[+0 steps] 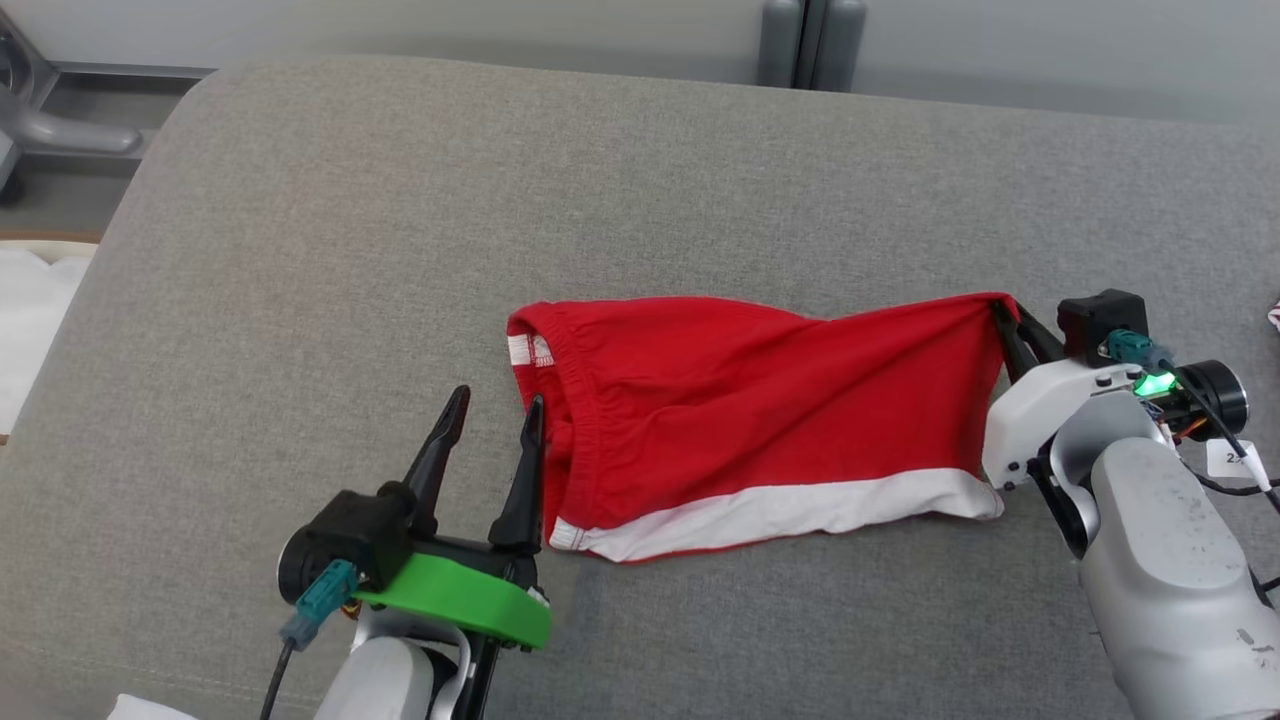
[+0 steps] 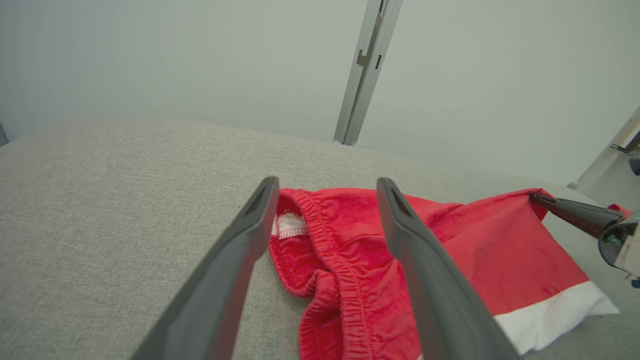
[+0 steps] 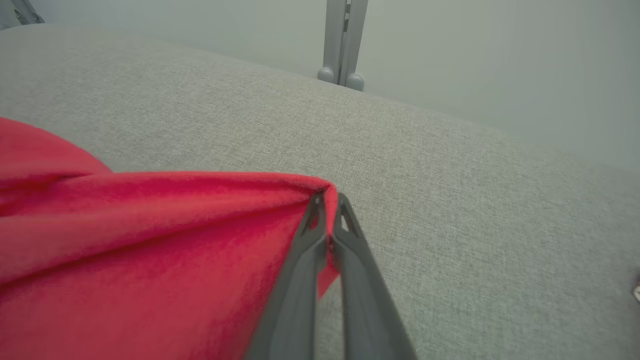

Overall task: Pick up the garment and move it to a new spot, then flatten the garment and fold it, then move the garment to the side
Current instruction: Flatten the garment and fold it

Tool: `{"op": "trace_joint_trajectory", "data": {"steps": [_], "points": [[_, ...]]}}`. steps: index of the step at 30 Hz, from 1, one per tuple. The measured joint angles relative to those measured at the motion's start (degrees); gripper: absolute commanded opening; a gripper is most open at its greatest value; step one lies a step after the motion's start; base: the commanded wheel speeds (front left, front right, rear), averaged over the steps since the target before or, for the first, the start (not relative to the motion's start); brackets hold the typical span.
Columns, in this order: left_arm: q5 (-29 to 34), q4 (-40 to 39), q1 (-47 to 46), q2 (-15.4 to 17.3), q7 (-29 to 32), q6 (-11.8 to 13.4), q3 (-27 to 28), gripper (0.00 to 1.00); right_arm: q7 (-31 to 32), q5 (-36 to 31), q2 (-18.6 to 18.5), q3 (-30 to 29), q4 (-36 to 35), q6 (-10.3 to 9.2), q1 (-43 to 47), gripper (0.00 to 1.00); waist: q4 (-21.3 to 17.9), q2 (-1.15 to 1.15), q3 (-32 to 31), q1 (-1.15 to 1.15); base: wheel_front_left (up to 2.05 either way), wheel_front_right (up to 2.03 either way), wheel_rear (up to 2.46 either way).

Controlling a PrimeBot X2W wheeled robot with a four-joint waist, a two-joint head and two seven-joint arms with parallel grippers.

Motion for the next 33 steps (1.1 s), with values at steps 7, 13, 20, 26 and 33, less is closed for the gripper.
{"op": "trace_joint_trajectory", "data": {"steps": [7,13,20,26,33], "points": [[-0.18,0.67,-0.88,-0.07,0.0,-0.02,-1.38,1.0,-6.57,-0.02,-0.59,-0.31,5.27,0.0,-4.09,1.0,-1.58,0.0,0.42,0.0,0.0,0.0,0.0],[-0.15,1.66,-0.73,-0.09,0.0,-0.02,-0.16,1.0,-9.36,0.22,-0.49,-0.93,2.82,0.0,-3.01,1.0,-3.57,0.0,-1.1,0.0,0.0,0.0,0.0],[0.7,3.57,1.85,-0.1,0.0,-0.03,1.99,1.0,-9.7,1.11,1.94,-2.18,-7.17,0.0,6.05,1.0,-5.98,0.0,-4.5,0.0,0.0,0.0,0.0],[1.21,4.58,4.92,-0.1,0.0,-0.03,3.81,1.0,-9.69,1.67,3.72,-2.57,-14.82,0.0,15.07,1.0,-7.98,0.0,-7.77,0.0,0.0,0.0,0.0],[1.25,3.78,8.2,-0.1,0.0,-0.03,5.27,1.0,-9.69,5.67,4.07,-1.38,-20.87,0.0,22.9,1.0,-9.74,0.0,-10.7,0.0,0.0,0.0,0.0]]}}
